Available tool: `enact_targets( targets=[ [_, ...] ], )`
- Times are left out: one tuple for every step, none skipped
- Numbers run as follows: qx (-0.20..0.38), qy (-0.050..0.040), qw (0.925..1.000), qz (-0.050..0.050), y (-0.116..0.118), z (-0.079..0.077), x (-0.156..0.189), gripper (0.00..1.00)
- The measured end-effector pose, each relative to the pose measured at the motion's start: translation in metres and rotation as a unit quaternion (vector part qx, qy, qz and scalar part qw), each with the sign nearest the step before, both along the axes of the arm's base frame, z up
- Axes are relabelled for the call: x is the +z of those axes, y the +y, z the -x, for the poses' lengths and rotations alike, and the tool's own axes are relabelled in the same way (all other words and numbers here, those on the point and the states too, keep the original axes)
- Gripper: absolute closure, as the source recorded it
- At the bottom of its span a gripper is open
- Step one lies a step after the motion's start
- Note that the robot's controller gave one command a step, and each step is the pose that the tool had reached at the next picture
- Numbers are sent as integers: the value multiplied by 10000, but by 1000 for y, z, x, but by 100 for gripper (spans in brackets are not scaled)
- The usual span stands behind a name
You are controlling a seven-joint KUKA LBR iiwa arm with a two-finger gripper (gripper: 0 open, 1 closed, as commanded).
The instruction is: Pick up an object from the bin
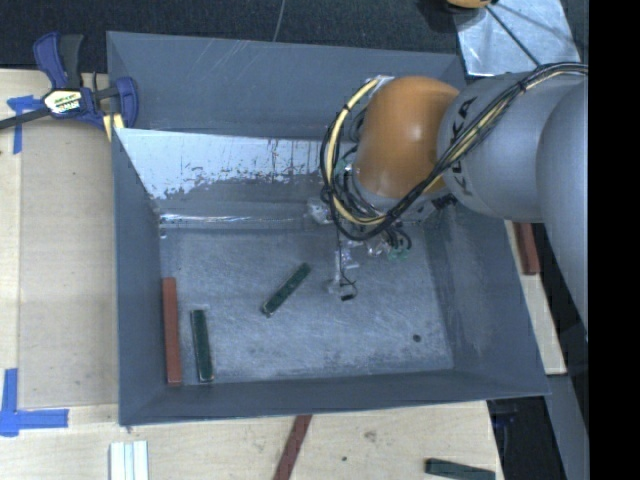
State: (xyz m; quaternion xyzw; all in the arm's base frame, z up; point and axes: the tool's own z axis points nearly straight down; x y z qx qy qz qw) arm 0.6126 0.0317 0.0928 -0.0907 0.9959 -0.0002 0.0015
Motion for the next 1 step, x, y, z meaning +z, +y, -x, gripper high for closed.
enact_targets(
  targets=[
    [1375, -14, 9905, -10, 54, 16, -21, 100]
  ],
)
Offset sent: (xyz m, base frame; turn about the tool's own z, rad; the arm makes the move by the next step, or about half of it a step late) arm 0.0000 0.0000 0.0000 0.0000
